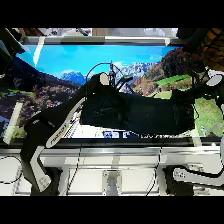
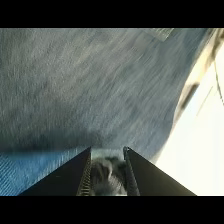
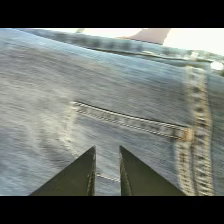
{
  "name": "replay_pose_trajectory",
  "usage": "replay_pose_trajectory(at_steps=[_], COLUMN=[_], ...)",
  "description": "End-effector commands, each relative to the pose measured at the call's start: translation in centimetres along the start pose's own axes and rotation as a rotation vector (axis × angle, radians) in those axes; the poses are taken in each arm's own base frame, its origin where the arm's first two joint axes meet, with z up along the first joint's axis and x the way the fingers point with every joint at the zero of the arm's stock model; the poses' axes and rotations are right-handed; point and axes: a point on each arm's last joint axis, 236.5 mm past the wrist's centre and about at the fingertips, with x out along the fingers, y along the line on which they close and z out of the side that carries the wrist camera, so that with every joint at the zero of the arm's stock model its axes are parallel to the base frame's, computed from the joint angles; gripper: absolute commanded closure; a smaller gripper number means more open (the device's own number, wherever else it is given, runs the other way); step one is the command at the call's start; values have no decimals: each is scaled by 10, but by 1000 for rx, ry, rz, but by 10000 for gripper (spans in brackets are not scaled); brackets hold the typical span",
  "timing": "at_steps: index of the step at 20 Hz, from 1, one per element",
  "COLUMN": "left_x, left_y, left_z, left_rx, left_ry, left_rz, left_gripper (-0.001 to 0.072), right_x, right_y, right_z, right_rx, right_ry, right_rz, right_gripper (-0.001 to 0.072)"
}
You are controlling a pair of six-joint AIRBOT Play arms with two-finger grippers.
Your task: Fold the clothes and pants, and hang the long-sleeved shirts on hangers.
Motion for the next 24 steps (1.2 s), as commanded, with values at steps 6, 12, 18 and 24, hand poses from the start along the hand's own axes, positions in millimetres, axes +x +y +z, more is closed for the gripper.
replay_pose_trajectory(at_steps=[6, 12, 18, 24], left_x=[-147, -205, -178, -162], left_y=[108, 173, 197, 207], left_z=[-1, -92, -154, -168], left_rx=[-115, -375, -457, -467], left_ry=[-83, 112, 253, 256], left_rz=[662, 736, 704, 696], left_gripper=[674, 682, 682, 682], right_x=[44, 91, 111, 139], right_y=[118, 230, 293, 329], right_z=[-38, -80, -104, -141], right_rx=[-268, -940, -1374, -1640], right_ry=[101, -2, -144, -166], right_rz=[139, 71, -13, 22], right_gripper=[694, 247, 153, 96])
